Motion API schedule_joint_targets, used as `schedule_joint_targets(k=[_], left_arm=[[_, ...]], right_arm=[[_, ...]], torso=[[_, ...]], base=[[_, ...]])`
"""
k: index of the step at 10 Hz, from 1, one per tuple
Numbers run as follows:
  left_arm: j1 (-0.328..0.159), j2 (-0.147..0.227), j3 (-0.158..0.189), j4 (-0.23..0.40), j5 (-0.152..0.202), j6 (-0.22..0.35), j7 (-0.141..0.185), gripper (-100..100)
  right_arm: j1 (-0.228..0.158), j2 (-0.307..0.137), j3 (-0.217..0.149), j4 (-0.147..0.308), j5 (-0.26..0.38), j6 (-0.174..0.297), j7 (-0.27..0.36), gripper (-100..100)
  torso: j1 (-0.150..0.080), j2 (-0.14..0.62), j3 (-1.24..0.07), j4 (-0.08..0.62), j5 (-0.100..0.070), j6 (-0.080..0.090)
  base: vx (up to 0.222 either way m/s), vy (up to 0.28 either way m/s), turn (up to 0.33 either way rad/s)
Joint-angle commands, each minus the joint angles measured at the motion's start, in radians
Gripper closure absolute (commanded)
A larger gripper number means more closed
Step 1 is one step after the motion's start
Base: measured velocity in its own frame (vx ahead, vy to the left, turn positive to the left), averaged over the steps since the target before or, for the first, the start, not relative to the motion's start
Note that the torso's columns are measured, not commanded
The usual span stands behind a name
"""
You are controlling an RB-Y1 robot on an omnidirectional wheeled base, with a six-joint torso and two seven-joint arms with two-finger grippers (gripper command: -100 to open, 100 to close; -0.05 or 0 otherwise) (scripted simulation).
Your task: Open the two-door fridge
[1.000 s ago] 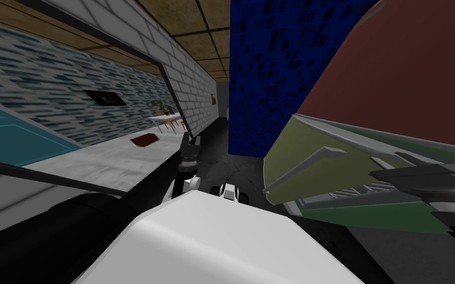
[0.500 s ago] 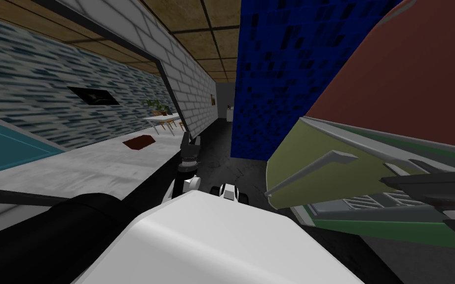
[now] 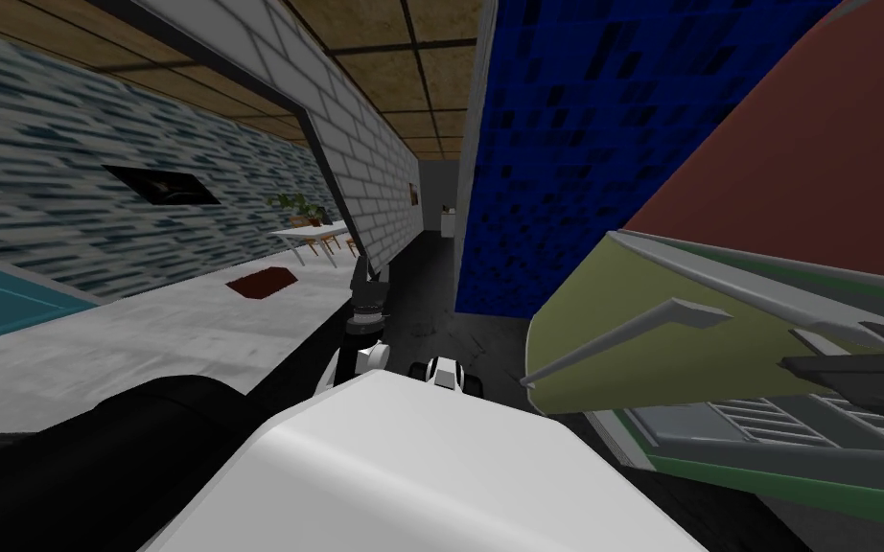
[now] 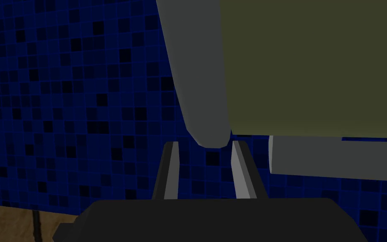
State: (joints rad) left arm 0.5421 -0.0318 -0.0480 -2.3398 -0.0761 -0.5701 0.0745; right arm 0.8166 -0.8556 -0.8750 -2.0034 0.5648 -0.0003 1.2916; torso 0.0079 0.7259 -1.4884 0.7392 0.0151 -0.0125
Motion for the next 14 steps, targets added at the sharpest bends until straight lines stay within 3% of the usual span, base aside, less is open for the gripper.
schedule_joint_targets(k=[1,5,6,7,8,14], left_arm=[[0.0,0.0,0.0,0.0,0.0,0.0,0.0,0],[0.0,0.0,0.0,0.0,0.0,0.0,0.0,0],[0.0,0.0,0.0,0.0,0.0,0.0,0.0,0],[0.0,0.0,0.0,0.0,0.0,0.0,0.0,0],[0.0,0.0,0.0,0.0,0.0,0.0,0.0,0],[0.0,0.0,0.0,0.0,0.0,0.0,0.0,0]], right_arm=[[0.008,-0.007,-0.03,-0.014,-0.002,0.049,0.004,100],[0.032,0.001,-0.06,-0.003,-0.003,0.119,0.014,100],[0.04,0.004,-0.039,-0.004,-0.006,0.113,0.01,100],[0.052,0.011,-0.041,0.005,-0.009,0.143,0.016,100],[0.052,0.011,-0.041,0.005,-0.009,0.143,0.016,100],[0.076,0.021,-0.068,0.021,-0.017,0.22,0.033,100]], torso=[[0.003,-0.001,-0.001,-0.001,0.001,0.0],[0.005,0.007,0.004,0.001,0.002,0.003],[0.008,0.009,0.006,0.002,0.002,0.005],[0.001,0.018,0.012,0.005,0.001,0.009],[0.001,0.016,0.013,0.004,-0.004,0.01],[-0.001,0.004,0.002,0.0,-0.001,0.003]], base=[[0.175,0.311,-0.021],[0.201,0.295,-0.014],[0.095,0.16,-0.022],[0.174,0.143,-0.006],[0.21,0.133,-0.036],[0.205,0.166,-0.006]])
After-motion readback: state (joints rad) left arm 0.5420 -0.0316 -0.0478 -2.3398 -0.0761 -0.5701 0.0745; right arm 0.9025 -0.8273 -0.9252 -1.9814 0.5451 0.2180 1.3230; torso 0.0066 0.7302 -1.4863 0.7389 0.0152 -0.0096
